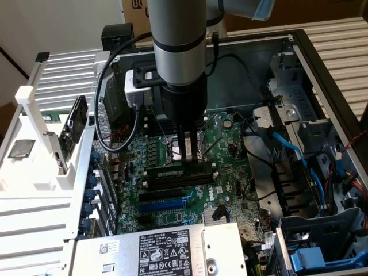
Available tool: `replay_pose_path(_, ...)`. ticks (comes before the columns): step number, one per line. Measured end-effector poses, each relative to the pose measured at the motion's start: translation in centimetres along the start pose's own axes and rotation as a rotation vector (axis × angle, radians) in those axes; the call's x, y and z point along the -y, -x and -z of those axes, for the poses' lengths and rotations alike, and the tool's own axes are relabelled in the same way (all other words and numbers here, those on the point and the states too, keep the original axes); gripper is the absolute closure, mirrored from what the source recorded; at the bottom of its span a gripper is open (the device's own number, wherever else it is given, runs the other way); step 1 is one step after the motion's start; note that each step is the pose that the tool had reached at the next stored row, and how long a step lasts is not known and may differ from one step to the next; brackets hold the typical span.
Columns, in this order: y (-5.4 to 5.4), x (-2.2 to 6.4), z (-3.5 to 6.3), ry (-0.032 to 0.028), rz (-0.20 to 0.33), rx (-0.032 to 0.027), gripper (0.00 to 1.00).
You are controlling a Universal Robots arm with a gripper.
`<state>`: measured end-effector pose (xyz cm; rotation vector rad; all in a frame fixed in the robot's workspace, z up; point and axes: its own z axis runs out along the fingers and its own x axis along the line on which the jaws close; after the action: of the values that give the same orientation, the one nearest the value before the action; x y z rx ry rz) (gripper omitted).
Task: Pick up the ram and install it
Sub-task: 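Insert the ram into the slot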
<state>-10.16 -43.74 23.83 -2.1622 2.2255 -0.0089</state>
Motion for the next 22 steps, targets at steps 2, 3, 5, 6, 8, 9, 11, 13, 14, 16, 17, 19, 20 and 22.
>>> replay_pose_path(2, 0.00, -0.06, -0.01, -0.0043, 0.000, 0.0001, 0.88)
replay_pose_path(3, -0.01, -0.08, -0.01, -0.0072, 0.000, 0.0002, 0.88)
replay_pose_path(5, -0.01, -0.22, -0.07, -0.0131, 0.000, 0.0004, 0.88)
replay_pose_path(6, -0.01, -0.23, -0.08, -0.0134, 0.001, 0.0004, 0.88)
replay_pose_path(8, -0.04, -0.26, -0.20, -0.0143, 0.000, 0.0006, 0.88)
replay_pose_path(9, -0.04, -0.26, -0.22, -0.0144, 0.000, 0.0003, 0.88)
replay_pose_path(11, -0.04, -0.27, -0.33, -0.0152, 0.000, 0.0002, 0.88)
replay_pose_path(13, -0.04, -0.27, -0.35, -0.0157, 0.000, 0.0004, 0.88)
replay_pose_path(14, -0.04, -0.32, -0.38, -0.0172, 0.000, 0.0007, 0.88)
replay_pose_path(16, -0.04, -0.41, -0.42, -0.0199, 0.000, 0.0004, 0.88)
replay_pose_path(17, -0.05, -0.42, -0.43, -0.0205, 0.000, 0.0006, 0.88)
replay_pose_path(19, -0.05, -0.42, -0.46, -0.0217, 0.001, 0.0005, 0.88)
replay_pose_path(20, -0.05, -0.42, -0.46, -0.0218, 0.001, 0.0004, 0.88)
replay_pose_path(22, -0.05, -0.42, -0.51, -0.0223, 0.001, 0.0006, 0.88)
